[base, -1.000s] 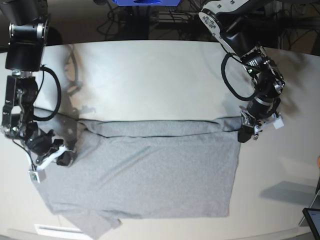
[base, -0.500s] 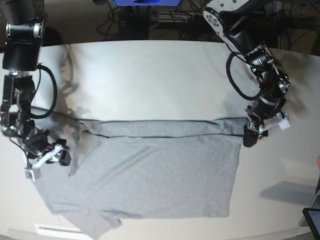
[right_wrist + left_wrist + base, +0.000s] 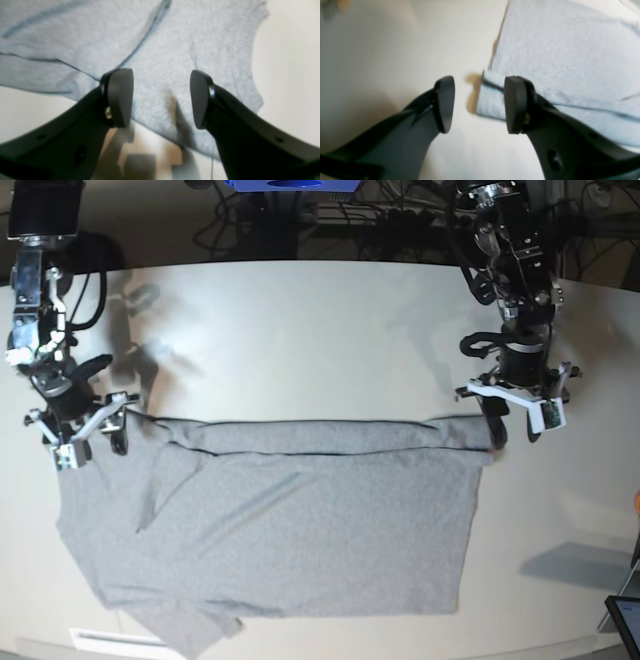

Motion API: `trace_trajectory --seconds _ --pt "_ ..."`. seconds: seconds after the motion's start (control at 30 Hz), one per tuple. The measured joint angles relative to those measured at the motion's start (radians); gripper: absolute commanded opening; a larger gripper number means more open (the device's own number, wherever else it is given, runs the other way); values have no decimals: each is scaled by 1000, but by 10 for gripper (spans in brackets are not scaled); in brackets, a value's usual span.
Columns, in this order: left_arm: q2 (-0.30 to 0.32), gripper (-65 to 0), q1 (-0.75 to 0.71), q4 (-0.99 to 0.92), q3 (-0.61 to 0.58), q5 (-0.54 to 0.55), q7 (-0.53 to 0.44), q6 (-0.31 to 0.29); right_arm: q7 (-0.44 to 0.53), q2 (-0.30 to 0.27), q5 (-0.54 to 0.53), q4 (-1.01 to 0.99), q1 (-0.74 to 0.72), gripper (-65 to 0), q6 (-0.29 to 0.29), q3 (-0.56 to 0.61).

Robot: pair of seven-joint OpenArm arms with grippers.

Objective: Fold the T-shirt properly
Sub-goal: 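Lower the held edge onto the table and open both grippers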

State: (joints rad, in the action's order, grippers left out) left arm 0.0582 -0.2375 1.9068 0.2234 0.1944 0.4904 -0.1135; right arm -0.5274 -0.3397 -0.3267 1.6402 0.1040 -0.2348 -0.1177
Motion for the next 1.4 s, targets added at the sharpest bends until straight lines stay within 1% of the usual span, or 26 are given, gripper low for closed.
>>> trace_trajectory --seconds 0.03,0.07,0.1,0.13,0.17,0.2,0.23,0.27,0.3,0.33,0.37,0.5,0.53,0.6,0.63,0.8,0.93,1.17,1.23,1.4 --pt "0 -410 -9 -30 -18 -43 -54 -19 27 31 64 0 7 -341 0 0" --pt "-3 -474 -16 -60 -26 -61 -81 -19 65 59 130 0 16 -382 -1 -1" --pt "-7 -563 -23 -89 -25 -68 -116 -18 107 90 188 0 25 -440 -2 -2" --pt "-8 -633 -26 -116 -17 -68 -134 -12 122 118 249 0 29 -499 -1 -4" --pt "-7 -650 -25 -145 -11 -77 -161 -9 138 148 302 0 33 -575 -2 -6" --pt "-5 -650 -21 -168 -9 -80 -178 0 139 173 329 0 32 -643 -10 -15" --pt "-4 -650 -13 -191 -9 -79 -202 0 143 196 351 0 30 -650 -11 -30" --pt "-2 -650 -3 -213 -10 -82 -224 0 148 217 359 0 27 -643 -11 -47" --pt "-3 -650 9 -234 -10 -83 -241 0 148 230 361 -1 24 -634 -11 -64" --pt "-5 -650 16 -251 -12 -82 -255 -2 145 233 361 -2 20 -647 -11 -78" --pt "-5 -650 20 -264 -12 -81 -267 -14 146 233 361 -3 15 -650 -11 -90" --pt "-4 -650 55 -294 -12 -82 -274 -9 144 230 370 -43 -15 -650 -8 -104" --pt "-3 -650 77 -306 -12 -82 -275 -9 128 234 365 -61 -27 -650 -17 -111" --pt "-1 -650 118 -342 -18 -83 -285 -9 63 235 368 -96 -56 -650 -15 -116" --pt "0 -650 131 -365 -21 -83 -287 -9 51 235 368 -113 -68 -650 -15 -119" --pt "-2 -650 147 -452 -21 -85 -274 -10 49 222 366 -175 -92 -650 -12 -112" --pt "-2 -650 158 -497 -21 -86 -283 -10 49 213 363 -244 -118 -650 -12 -111" --pt "1 -650 176 -561 -21 -86 -297 -10 87 202 359 -298 -132 -650 -11 -111" --pt "0 -650 174 -557 -21 -86 -278 -10 95 202 356 -303 -132 -650 -11 -113" --pt "14 -650 170 -549 -24 -82 -241 -14 73 202 356 -290 -122 -650 -11 -114"
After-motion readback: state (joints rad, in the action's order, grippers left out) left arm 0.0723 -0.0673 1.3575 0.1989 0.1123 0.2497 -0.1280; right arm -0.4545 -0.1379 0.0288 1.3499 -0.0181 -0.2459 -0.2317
